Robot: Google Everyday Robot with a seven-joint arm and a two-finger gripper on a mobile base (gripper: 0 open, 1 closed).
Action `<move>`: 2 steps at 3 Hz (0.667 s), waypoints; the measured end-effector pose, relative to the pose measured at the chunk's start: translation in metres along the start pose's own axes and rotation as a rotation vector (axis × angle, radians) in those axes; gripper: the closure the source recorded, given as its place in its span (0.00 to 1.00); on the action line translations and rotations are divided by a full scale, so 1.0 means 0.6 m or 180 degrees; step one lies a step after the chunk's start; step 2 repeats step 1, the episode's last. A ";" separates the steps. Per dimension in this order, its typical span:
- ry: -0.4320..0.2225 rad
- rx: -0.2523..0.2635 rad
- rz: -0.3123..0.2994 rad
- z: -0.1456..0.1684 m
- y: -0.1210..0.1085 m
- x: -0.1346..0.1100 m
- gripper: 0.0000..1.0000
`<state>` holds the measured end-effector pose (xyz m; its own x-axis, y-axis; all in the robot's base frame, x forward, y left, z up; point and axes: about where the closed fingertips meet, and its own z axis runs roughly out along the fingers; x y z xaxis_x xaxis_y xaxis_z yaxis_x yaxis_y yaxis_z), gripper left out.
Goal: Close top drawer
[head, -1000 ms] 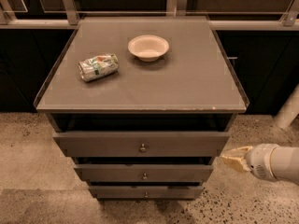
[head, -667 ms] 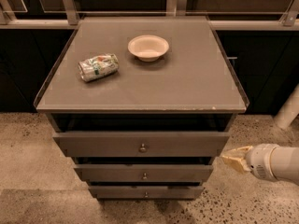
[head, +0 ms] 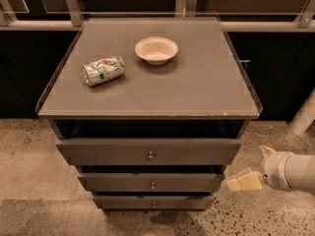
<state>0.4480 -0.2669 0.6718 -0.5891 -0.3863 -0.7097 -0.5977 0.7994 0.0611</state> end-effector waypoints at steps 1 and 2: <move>0.0000 0.0000 0.0000 0.000 0.000 0.000 0.00; 0.0000 0.0000 0.0000 0.000 0.000 0.000 0.00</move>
Offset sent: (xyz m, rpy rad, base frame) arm 0.0000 0.0000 0.0000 0.0000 0.0000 0.0000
